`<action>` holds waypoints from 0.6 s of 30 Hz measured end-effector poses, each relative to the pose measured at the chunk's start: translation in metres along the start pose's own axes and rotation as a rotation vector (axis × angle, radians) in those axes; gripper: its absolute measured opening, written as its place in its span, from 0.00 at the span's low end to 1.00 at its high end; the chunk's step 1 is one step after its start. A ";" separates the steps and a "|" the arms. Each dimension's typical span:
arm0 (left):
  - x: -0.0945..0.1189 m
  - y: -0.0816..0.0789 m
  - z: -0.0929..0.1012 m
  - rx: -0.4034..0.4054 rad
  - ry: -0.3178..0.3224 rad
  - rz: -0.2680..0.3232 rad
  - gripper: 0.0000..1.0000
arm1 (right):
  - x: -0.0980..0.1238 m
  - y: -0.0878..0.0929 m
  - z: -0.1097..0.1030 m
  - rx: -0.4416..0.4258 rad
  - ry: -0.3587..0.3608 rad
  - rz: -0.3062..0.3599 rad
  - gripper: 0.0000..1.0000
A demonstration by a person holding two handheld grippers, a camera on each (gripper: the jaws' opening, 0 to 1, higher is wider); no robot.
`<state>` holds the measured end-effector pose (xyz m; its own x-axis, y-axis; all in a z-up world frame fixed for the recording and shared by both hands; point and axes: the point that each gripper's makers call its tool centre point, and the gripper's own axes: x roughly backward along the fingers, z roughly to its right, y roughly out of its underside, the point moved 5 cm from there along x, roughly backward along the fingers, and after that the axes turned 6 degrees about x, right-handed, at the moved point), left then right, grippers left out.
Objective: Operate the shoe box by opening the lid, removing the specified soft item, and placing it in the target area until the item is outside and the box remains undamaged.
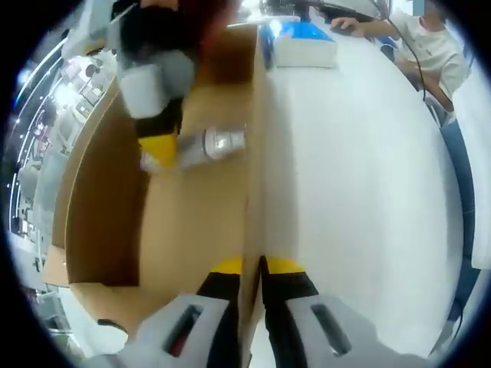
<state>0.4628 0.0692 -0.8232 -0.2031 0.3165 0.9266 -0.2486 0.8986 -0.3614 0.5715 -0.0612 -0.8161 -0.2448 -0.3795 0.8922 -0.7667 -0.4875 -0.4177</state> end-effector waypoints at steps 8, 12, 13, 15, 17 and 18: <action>-0.002 0.001 -0.001 0.002 0.000 -0.001 0.04 | 0.010 0.019 0.016 -0.032 0.047 0.001 0.20; -0.003 0.001 -0.001 0.002 -0.002 -0.001 0.04 | 0.011 0.019 0.012 -0.003 0.073 0.004 0.24; -0.003 0.001 -0.002 0.003 -0.002 -0.001 0.04 | 0.011 0.019 0.012 0.006 0.080 0.005 0.27; -0.001 0.001 0.000 0.003 -0.003 0.000 0.04 | 0.009 0.023 0.009 0.014 0.090 0.000 0.29; 0.001 0.001 0.000 0.002 -0.004 0.000 0.04 | 0.007 0.026 0.008 0.014 0.101 -0.002 0.27; 0.002 0.001 0.000 0.002 -0.004 0.000 0.04 | 0.007 0.027 0.008 0.011 0.107 0.000 0.27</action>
<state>0.4623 0.0703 -0.8220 -0.2066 0.3151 0.9263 -0.2510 0.8980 -0.3615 0.5535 -0.0829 -0.8228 -0.3071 -0.2936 0.9053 -0.7603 -0.4964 -0.4189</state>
